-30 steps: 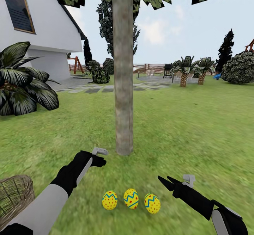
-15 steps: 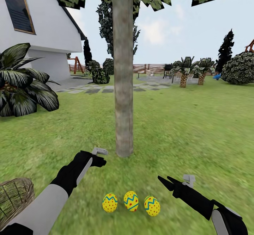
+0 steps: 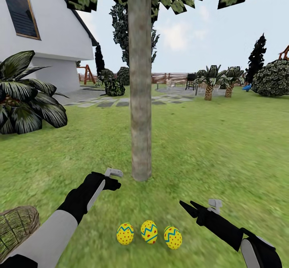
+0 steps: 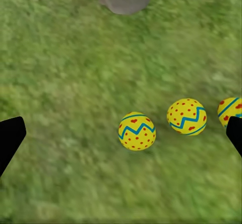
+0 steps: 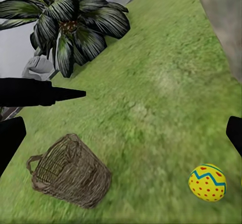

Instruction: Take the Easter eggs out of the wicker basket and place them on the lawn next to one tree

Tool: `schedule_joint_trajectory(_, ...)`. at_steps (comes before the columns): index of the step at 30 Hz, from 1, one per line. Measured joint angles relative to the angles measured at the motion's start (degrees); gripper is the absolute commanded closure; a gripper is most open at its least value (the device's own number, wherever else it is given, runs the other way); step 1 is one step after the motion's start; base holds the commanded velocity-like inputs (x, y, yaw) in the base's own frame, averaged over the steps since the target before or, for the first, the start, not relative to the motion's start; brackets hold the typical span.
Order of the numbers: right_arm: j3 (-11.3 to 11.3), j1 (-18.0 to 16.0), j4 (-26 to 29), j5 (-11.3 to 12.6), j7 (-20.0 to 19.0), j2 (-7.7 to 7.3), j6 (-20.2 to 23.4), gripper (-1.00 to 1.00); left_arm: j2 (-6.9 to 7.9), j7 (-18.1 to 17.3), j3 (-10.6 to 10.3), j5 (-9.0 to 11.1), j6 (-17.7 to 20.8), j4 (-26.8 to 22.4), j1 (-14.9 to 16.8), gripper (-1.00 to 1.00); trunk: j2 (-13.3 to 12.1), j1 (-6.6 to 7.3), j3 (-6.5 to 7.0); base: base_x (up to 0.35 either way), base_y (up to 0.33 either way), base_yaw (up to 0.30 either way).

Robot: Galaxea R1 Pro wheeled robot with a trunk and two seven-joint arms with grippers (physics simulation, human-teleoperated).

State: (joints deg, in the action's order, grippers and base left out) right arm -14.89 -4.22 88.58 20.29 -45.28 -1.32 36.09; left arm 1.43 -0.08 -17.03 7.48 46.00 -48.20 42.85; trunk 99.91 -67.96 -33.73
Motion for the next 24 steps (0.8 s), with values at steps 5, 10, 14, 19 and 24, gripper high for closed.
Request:
schedule_joint_trajectory(5, 0.00, 0.02, 0.00, 0.00, 0.00, 0.00, 0.00, -1.00, 0.00, 0.02, 0.00, -0.05, 0.00, 0.01, 0.00, -1.00, -2.01, 1.10, 0.90, 0.000, 0.000, 0.000)
schedule_joint_trajectory(10, 0.00, 0.01, 0.00, -0.01, 0.06, 0.00, 0.00, -1.00, 0.00, 0.00, 0.00, -0.07, 0.00, 0.01, 0.00, -1.00, -4.01, 2.20, 1.80, 0.000, 0.000, 0.000)
schedule_joint_trajectory(14, -0.02, 0.01, -0.05, -0.01, 0.08, 0.00, 0.00, -1.00, 0.00, 0.02, 0.00, -0.08, 0.00, 0.01, 0.00, -1.00, -5.62, 3.07, 2.51, 0.000, 0.000, 0.000)
schedule_joint_trajectory(19, -0.05, 0.03, -0.42, 0.00, 0.09, 0.00, 0.00, -1.00, 0.00, 0.03, 0.00, -0.08, 0.00, 0.01, 0.00, -1.00, -7.62, 4.17, 3.41, 0.000, 0.000, 0.000)
schedule_joint_trajectory(24, -0.08, 0.01, -0.59, 0.00, 0.08, 0.00, 0.00, -1.00, 0.00, 0.02, 0.00, -0.08, 0.00, 0.01, 0.00, -1.00, -9.63, 5.27, 4.31, 0.000, 0.000, 0.000)
